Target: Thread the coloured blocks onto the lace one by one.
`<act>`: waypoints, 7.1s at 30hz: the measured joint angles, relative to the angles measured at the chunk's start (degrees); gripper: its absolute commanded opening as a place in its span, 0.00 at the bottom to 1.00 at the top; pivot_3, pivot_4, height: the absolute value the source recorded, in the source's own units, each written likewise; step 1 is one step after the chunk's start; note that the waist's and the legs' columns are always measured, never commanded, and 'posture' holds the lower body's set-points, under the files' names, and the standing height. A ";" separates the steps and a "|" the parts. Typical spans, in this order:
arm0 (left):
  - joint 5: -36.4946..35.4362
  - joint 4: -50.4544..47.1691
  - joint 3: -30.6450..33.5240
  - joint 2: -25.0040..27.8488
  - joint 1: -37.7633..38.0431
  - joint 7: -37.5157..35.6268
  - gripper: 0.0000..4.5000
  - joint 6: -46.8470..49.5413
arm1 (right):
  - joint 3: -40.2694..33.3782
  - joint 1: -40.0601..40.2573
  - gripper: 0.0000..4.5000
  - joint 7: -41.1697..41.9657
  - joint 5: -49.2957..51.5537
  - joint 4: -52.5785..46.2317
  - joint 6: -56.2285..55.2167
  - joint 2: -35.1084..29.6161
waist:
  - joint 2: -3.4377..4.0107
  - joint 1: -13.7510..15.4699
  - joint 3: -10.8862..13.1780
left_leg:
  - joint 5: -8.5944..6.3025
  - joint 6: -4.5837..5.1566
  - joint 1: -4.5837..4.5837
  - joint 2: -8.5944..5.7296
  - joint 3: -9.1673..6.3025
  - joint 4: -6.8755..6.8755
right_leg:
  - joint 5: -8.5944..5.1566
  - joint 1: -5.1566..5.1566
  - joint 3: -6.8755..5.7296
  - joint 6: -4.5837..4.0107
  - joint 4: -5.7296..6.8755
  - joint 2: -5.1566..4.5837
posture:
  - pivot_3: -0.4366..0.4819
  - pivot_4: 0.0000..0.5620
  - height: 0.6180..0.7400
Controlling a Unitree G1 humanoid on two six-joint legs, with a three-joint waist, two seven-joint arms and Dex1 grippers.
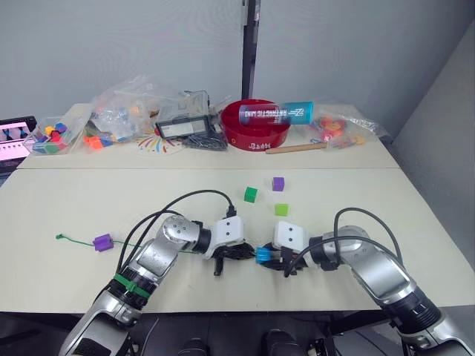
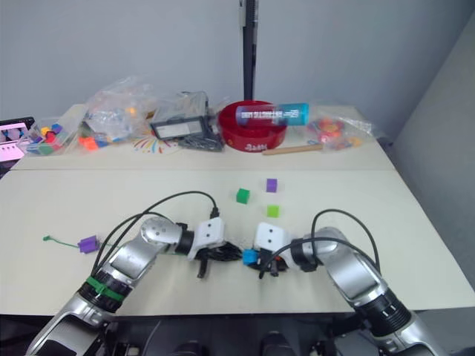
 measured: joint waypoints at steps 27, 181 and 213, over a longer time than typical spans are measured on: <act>4.05 4.83 -4.82 -5.48 -2.93 1.02 0.92 -3.00 | -8.69 8.24 1.00 -0.67 8.53 -5.45 3.41 -6.42 | 0.00 0.11 0.00 | -0.01 0.01 -0.08 -0.03 0.00 0.06 | 0.00 -0.01 0.02 0.02 -0.02 0.01 | 0.48 0.27 0.92; -1.36 0.25 5.49 5.65 5.28 -0.12 0.00 -5.39 | -19.43 3.02 0.99 -17.05 12.61 -6.61 14.85 8.58 | -0.01 -0.16 0.02 | -0.04 0.07 -0.02 0.07 0.00 -0.10 | -0.06 -0.12 -0.01 -0.11 0.08 0.06 | 0.48 0.27 0.92; -2.35 -1.82 7.09 7.32 6.89 0.51 0.00 -4.32 | -18.91 3.50 0.50 -62.04 -4.56 15.83 -5.23 39.61 | 0.03 -0.18 0.01 | -0.04 0.06 0.00 0.06 0.00 -0.14 | -0.05 -0.13 -0.01 -0.12 0.09 0.03 | 0.48 0.27 0.92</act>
